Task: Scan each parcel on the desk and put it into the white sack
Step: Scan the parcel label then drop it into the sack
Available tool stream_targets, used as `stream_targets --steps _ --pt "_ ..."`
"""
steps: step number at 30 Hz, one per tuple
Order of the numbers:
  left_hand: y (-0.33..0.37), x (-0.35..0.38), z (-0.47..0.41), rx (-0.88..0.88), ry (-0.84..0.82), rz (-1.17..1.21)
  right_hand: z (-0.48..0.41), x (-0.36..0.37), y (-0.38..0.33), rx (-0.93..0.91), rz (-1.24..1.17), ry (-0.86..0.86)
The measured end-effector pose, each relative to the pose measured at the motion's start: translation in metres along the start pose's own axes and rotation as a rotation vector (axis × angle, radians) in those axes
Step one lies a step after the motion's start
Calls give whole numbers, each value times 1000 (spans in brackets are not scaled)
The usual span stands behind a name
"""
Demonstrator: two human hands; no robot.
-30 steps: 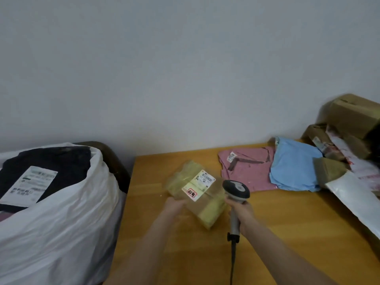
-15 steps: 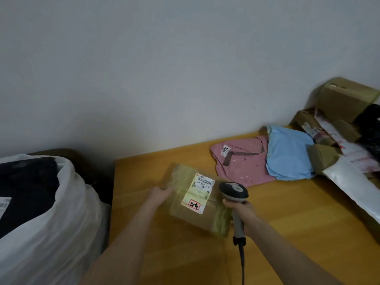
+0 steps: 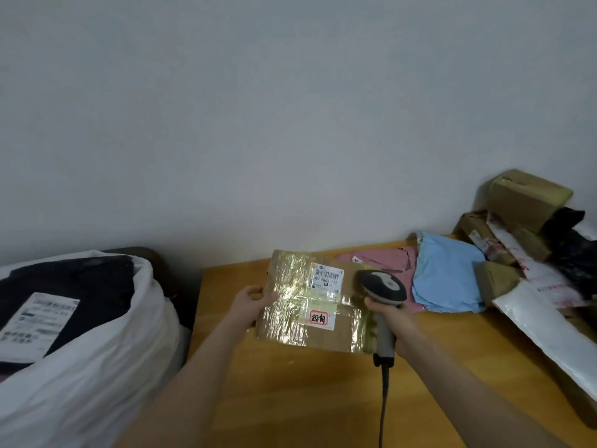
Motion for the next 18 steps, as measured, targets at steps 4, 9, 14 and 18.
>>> stream_targets --steps 4,9,14,18 --pt "4 2 24 78 52 62 21 6 -2 -121 29 8" --pt "1 2 38 101 110 125 60 12 1 -184 -5 -97" --pt "-2 3 43 94 114 183 93 18 8 -216 63 -137" --pt "-5 6 45 80 102 204 111 22 7 -220 88 -144"
Point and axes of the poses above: each hand's wrist, its own z-axis away from the middle knuckle, its own x-axis out of the palm, y = z × x, the point moved 2 cm from there along -z, towards the middle knuckle, and after that the axes turned 4 degrees about y, right-handed, at the moved point
